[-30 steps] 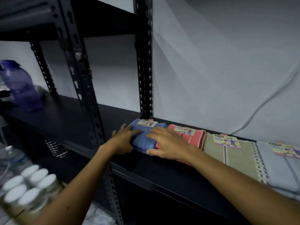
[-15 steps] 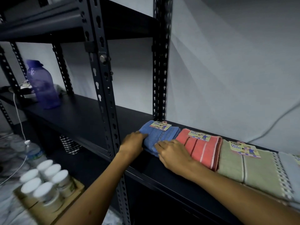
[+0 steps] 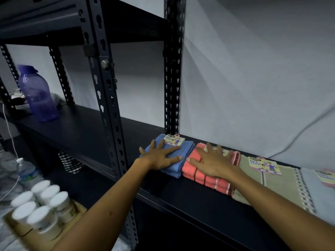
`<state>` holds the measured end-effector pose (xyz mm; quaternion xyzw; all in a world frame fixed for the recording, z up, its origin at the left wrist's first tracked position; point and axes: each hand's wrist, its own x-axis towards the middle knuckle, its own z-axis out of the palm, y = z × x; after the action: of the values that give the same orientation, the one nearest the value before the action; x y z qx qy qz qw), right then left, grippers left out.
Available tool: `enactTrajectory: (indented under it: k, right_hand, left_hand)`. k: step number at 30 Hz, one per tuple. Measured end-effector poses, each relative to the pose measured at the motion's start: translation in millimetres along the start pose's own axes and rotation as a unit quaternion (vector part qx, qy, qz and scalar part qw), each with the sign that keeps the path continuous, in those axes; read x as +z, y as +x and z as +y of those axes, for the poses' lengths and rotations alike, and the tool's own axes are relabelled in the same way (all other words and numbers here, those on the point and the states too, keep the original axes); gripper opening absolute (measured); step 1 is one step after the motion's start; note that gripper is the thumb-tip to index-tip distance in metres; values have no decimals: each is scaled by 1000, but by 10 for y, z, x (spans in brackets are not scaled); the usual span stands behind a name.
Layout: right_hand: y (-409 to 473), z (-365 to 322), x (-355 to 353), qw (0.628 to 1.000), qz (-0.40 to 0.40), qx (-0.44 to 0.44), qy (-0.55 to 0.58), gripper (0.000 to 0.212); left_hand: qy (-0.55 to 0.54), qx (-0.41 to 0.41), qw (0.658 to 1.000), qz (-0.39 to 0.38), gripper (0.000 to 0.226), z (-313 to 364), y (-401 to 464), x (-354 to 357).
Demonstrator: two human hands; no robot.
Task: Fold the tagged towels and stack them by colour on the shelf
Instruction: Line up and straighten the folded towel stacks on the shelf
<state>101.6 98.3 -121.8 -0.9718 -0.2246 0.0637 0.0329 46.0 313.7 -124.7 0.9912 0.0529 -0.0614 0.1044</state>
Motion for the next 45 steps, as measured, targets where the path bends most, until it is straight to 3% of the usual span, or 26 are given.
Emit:
enactTrajectory:
  k: [9, 20, 23, 25, 27, 29, 31, 34, 45]
  right_hand:
    - [8, 15, 134, 1000, 0, -19, -18, 84]
    - [19, 25, 148, 1000, 1, -18, -12, 84]
    - [44, 16, 116, 1000, -10, -18, 1, 83]
    - [49, 27, 33, 999, -20, -22, 40, 79]
    - [22, 79, -70, 998, 19, -28, 58, 74]
    - [-47, 167, -108, 996, 83, -23, -10, 75]
    - [-106, 256, -83, 994, 84, -8, -69, 81]
    - [-127, 316, 16, 999, 1, 20, -33, 82]
    - [-114, 264, 44, 1000, -11, 5, -13, 78]
  left_hand:
    - [-23, -18, 996, 83, 55, 17, 141, 178]
    - [-20, 11, 999, 36, 66, -28, 191, 121]
    - [-4, 6, 1000, 21, 56, 8, 217, 22]
    - [7, 11, 999, 44, 52, 85, 276, -58]
    - [12, 30, 993, 110, 52, 196, 366, -138]
    - [24, 48, 988, 142, 51, 284, 478, -173]
    - [41, 52, 992, 109, 56, 304, 577, -137]
    - [55, 36, 997, 29, 62, 271, 636, 11]
    - [11, 16, 1000, 14, 48, 238, 676, 69]
